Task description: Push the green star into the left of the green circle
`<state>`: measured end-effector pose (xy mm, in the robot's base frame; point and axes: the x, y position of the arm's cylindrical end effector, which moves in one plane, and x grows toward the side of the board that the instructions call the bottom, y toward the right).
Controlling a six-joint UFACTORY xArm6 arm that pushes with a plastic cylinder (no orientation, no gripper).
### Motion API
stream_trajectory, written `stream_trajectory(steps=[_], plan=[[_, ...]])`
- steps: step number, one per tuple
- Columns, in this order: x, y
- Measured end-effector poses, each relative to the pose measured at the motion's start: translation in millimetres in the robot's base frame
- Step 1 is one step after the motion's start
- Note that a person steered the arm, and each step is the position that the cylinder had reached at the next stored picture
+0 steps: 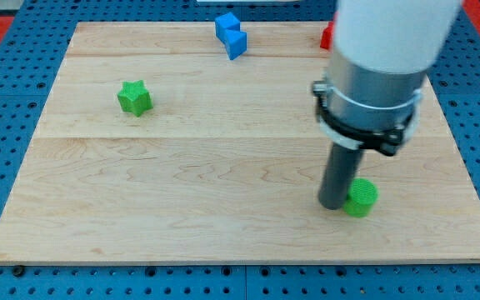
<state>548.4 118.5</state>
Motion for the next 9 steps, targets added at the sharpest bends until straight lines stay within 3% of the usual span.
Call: stream_trajectory(steps=[1,6,7,9], plan=[[-9,-17],[-137,-327],[-180,-350],[-167,-258]])
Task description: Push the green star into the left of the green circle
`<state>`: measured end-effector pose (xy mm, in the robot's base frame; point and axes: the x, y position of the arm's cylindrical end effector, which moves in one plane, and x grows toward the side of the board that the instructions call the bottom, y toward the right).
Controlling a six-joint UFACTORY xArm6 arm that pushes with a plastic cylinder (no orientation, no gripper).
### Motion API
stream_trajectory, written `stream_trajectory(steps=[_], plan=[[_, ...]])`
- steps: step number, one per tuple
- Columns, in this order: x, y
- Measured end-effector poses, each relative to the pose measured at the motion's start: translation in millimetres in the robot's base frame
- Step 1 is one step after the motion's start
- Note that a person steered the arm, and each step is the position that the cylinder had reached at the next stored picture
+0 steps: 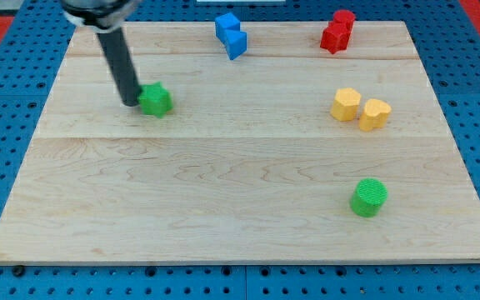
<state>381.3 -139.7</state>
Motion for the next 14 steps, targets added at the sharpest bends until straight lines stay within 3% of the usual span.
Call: stream_trajectory(steps=[2,4,5,9,11,14], plan=[[-25,34],[-14,80],[-12,73],[77,101],[140,158],[191,216]])
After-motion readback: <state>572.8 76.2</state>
